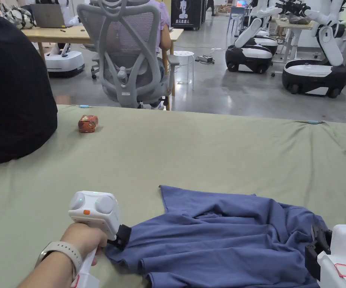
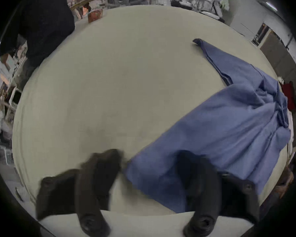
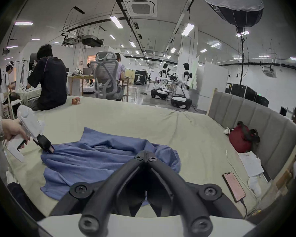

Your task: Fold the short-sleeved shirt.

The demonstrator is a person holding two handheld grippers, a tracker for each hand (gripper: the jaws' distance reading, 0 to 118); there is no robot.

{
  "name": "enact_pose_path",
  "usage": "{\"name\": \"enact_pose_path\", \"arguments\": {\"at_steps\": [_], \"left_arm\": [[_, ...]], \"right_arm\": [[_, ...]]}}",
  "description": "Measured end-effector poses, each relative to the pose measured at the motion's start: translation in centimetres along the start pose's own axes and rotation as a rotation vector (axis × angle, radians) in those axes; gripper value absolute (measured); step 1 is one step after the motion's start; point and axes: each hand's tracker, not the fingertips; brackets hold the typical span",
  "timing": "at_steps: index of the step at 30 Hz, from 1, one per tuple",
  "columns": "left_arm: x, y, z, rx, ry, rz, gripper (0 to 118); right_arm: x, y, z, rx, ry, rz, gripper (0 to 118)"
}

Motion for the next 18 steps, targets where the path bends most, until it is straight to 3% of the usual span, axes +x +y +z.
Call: {"name": "enact_pose_path", "arguments": {"at_steps": [1,6,12,15,16,17,18], "left_arm": [[0.4,-0.1,0.7,0.013,0.000,-0.040,2],[-0.2,-0.8,3.2,0.119,-0.025,-0.028,0],[0.0,-3.0,9.1,0.365,-0.084,0.001,0],[-0.1,-3.7,9.9,0.381,-0.092,0.016,0],[-0.2,-3.8,10.1,0.381,-0.100,0.018,0],[-0.2,-3.8,10.2,0.377,-0.102,0.011,0],[-0.3,-3.7,10.2,0.376,-0.101,0.008,0]], "right_arm": [[0.7,-0.2,-0.2,-0.012,-0.009,-0.009,0],[5.4,-1.1,-3.3,-0.089,-0.037,-0.010,0],[13.8,-2.9,-11.7,-0.305,0.013,-0.047,0],[16.6,-4.3,-16.6,-0.377,0.038,-0.009,0],[17.1,-4.7,-17.9,-0.381,0.042,0.001,5],[17.6,-5.2,-19.5,-0.408,0.013,0.025,25],[18.0,-5.8,-20.8,-0.452,0.008,0.046,55]]}}
